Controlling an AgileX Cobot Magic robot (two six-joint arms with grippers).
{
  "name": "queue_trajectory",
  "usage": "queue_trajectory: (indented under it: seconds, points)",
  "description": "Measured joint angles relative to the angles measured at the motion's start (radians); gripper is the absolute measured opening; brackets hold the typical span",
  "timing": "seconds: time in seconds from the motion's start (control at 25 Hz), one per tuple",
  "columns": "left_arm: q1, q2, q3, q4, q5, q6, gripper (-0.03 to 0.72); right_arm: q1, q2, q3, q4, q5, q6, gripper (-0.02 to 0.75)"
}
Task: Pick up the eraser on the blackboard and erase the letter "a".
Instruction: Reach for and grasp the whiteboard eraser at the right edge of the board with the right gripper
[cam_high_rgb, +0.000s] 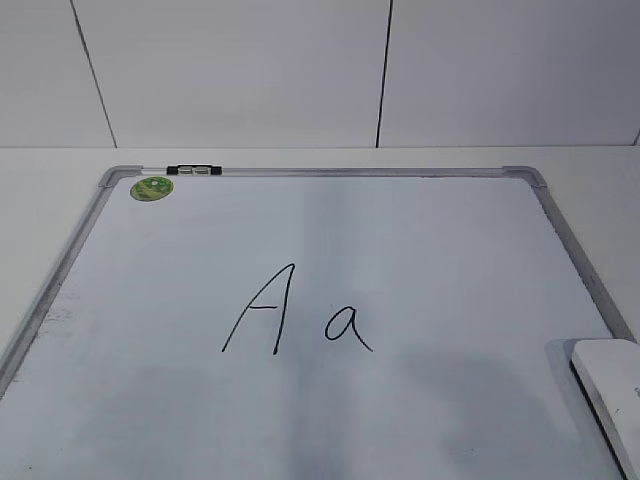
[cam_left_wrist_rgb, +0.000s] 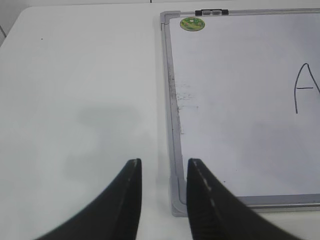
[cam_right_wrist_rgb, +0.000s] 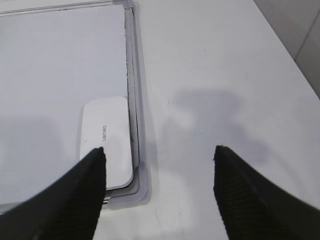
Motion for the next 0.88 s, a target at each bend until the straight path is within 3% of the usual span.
queue_trajectory:
  seconds: [0.88]
  points:
    - [0.000, 0.000, 0.000, 0.000, 0.000, 0.000, 0.235, 0.002, 0.041, 0.000, -0.013, -0.008, -0.066, 0.540]
